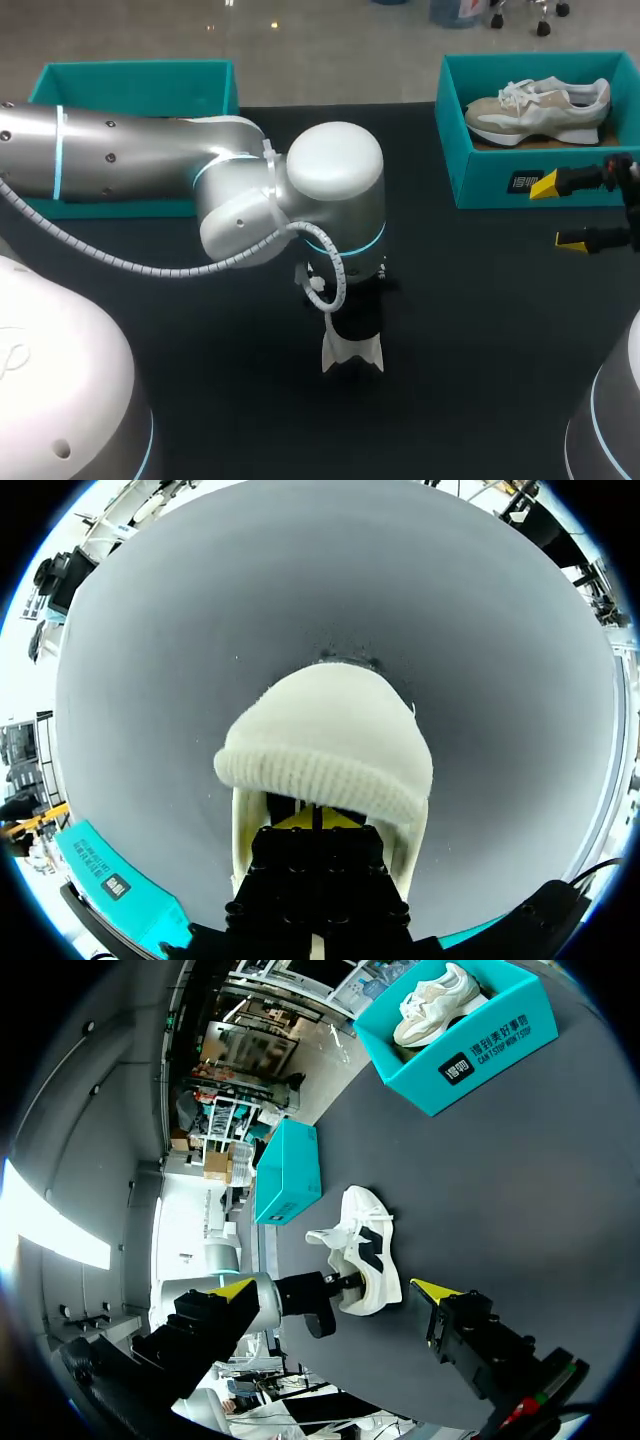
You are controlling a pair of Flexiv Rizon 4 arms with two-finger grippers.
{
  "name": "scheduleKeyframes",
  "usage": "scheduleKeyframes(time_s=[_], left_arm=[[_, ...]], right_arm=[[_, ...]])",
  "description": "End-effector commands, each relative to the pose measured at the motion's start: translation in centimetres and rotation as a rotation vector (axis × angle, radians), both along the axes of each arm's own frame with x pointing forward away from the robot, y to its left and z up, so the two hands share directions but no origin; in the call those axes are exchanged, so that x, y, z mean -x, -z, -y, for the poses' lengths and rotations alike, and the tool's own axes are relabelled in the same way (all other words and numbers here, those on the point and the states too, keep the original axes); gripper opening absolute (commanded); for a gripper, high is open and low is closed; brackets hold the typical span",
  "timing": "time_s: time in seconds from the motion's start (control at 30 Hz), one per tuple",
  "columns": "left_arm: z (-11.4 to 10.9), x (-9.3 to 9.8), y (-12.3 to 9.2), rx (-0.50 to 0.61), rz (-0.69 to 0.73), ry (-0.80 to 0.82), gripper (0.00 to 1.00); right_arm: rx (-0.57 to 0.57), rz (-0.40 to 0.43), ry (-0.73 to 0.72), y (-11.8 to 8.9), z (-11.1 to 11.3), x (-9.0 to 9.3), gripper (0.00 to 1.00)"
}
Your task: Take the shoe out of the shoebox, open the shoe tongue, remove and reinsert the insole, then place the shoe into the shoebox
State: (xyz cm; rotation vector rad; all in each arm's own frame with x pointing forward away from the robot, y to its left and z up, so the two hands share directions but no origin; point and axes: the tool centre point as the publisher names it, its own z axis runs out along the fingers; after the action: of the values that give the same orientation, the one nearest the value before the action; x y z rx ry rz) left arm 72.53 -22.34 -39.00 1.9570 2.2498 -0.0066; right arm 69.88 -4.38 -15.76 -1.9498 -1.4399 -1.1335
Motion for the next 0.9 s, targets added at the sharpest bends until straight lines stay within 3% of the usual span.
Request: scheduleKeyframes(time_s=[0.03, 0.47, 0.9], left_arm=[[-0.5, -0.6, 0.0, 0.011, 0.007, 0.003, 0.0], [0.1, -0.3, 1.5, -0.028, 0.072, 0.011, 0.0], [-0.6, -1.4, -3.1, -0.032, 0.23, 0.001, 0.0]], right_arm=[[0.003, -0.002, 0.003, 0.1, -0.1, 0.1, 1.0], [0.003, -0.002, 0.003, 0.1, -0.1, 0.1, 1.0], [0.003, -0.002, 0.003, 0.1, -0.1, 0.1, 1.0]])
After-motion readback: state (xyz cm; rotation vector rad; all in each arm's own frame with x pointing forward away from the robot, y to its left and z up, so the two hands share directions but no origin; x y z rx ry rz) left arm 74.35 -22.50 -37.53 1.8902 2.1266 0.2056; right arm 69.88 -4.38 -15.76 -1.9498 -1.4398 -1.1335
